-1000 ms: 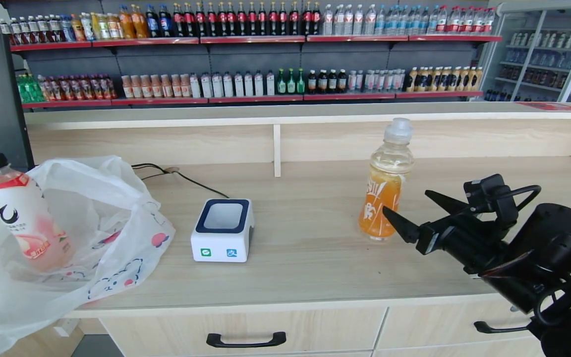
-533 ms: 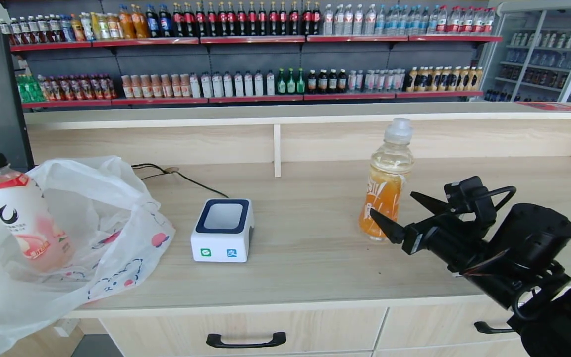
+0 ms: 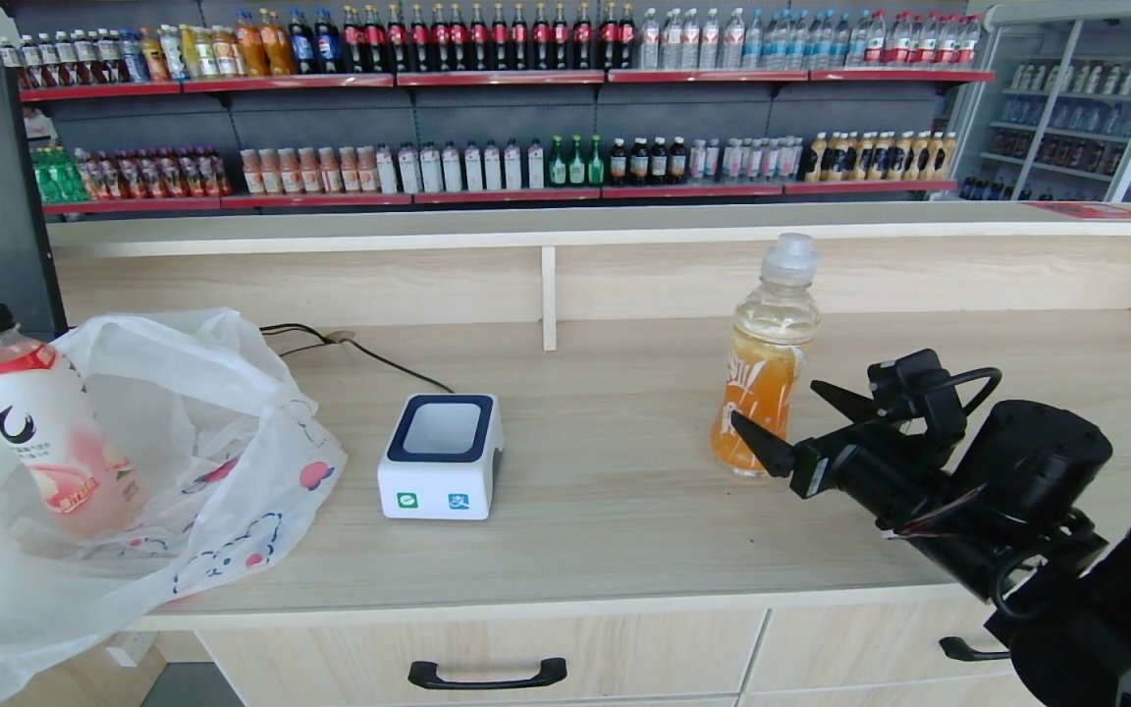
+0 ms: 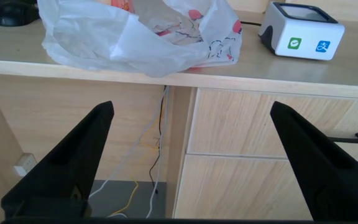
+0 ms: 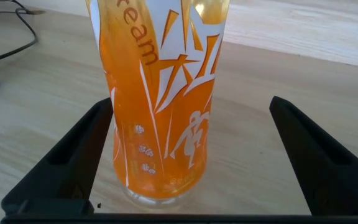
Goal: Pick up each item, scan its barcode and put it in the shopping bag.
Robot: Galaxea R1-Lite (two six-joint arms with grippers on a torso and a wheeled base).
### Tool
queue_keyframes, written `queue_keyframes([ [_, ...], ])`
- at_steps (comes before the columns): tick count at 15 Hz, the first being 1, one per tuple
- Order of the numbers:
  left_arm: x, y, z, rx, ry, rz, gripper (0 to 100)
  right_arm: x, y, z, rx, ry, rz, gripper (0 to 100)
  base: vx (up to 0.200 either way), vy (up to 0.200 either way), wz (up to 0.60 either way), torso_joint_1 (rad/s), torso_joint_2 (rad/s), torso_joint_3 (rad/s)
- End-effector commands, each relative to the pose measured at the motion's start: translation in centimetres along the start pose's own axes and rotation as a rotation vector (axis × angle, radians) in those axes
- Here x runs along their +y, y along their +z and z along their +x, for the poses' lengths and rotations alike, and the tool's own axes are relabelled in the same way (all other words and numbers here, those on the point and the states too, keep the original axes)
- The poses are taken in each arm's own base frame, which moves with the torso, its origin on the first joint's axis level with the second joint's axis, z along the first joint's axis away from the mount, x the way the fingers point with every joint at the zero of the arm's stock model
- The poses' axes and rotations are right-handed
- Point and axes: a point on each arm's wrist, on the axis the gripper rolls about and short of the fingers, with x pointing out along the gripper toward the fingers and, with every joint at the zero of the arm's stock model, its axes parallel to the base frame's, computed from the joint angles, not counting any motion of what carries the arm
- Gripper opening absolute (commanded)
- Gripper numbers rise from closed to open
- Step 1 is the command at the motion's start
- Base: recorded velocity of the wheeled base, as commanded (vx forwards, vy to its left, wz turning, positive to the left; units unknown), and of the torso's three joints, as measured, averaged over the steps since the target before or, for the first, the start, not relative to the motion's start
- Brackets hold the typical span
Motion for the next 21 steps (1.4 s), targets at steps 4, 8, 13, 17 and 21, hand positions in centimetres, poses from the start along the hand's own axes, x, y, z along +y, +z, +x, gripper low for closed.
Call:
queue_keyframes([
  [4, 0.0, 0.0, 0.0, -0.001, 0.000, 0.000, 100, -0.4, 0.0, -0.5, 0.009, -0.016, 0.002, 100, 0.000, 0.000, 0.00, 0.000, 0.00, 0.000],
  [8, 0.0, 0.0, 0.0, -0.001, 0.000, 0.000, 100, -1.1, 0.0, -1.0, 0.017, -0.040, 0.002, 100, 0.000, 0.000, 0.00, 0.000, 0.00, 0.000],
  [13, 0.0, 0.0, 0.0, -0.001, 0.000, 0.000, 100, -1.5, 0.1, -1.5, 0.018, -0.054, 0.001, 100, 0.000, 0.000, 0.00, 0.000, 0.00, 0.000],
  [17, 0.0, 0.0, 0.0, -0.002, 0.000, 0.000, 100, -1.7, 0.2, -2.0, 0.021, -0.063, 0.001, 100, 0.000, 0.000, 0.00, 0.000, 0.00, 0.000],
  [21, 0.0, 0.0, 0.0, -0.002, 0.000, -0.002, 100, -3.0, 0.0, -2.2, 0.032, -0.108, -0.001, 100, 0.000, 0.000, 0.00, 0.000, 0.00, 0.000],
])
